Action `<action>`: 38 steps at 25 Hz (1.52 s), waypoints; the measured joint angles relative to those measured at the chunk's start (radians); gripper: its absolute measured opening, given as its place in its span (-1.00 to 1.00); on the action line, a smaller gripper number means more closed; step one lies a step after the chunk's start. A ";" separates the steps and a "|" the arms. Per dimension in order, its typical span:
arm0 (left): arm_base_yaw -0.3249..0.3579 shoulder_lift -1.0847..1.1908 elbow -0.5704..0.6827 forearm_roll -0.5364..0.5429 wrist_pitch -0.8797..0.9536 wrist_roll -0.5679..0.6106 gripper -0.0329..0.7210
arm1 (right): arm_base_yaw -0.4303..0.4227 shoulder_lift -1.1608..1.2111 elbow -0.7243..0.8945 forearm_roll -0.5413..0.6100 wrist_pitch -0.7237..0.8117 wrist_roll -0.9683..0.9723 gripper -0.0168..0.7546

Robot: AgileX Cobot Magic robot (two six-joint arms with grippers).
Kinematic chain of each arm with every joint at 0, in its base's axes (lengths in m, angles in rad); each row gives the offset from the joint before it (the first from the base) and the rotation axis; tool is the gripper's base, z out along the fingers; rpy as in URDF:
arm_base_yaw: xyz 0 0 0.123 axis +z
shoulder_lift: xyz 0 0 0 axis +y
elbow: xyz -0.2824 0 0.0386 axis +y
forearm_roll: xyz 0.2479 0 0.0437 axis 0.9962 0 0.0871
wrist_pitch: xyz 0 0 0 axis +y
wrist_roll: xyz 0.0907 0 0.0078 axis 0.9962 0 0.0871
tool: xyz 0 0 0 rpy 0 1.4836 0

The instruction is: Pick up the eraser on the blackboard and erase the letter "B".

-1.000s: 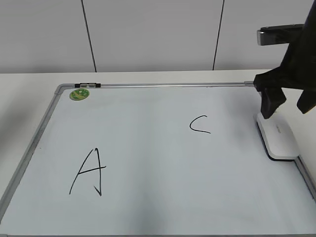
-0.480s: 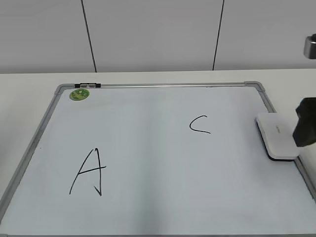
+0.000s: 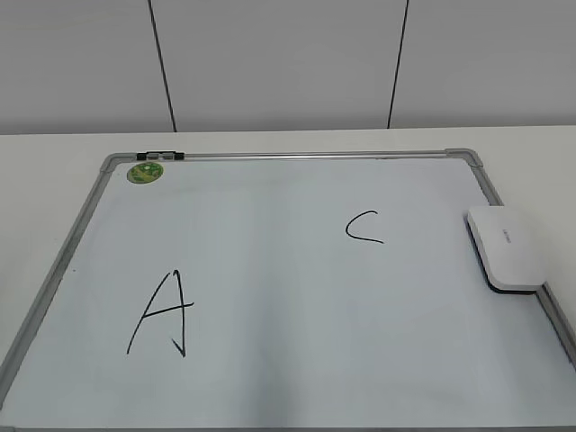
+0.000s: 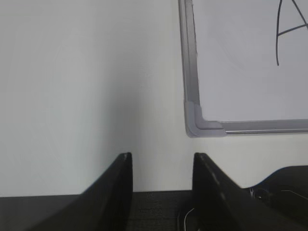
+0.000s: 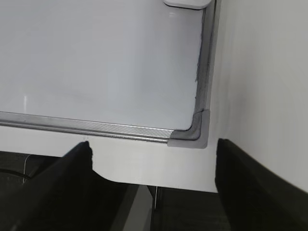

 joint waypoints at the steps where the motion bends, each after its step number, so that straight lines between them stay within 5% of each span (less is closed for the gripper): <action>1: 0.000 -0.030 0.019 0.003 0.013 -0.008 -0.09 | 0.000 -0.039 0.020 0.000 0.005 0.000 0.57; 16: 0.000 -0.244 0.039 0.002 0.061 -0.029 -0.13 | 0.000 -0.570 0.188 -0.124 0.174 0.000 0.57; 38: -0.018 -0.245 0.069 -0.014 -0.011 -0.029 -0.26 | 0.000 -0.612 0.247 -0.148 0.073 0.000 0.57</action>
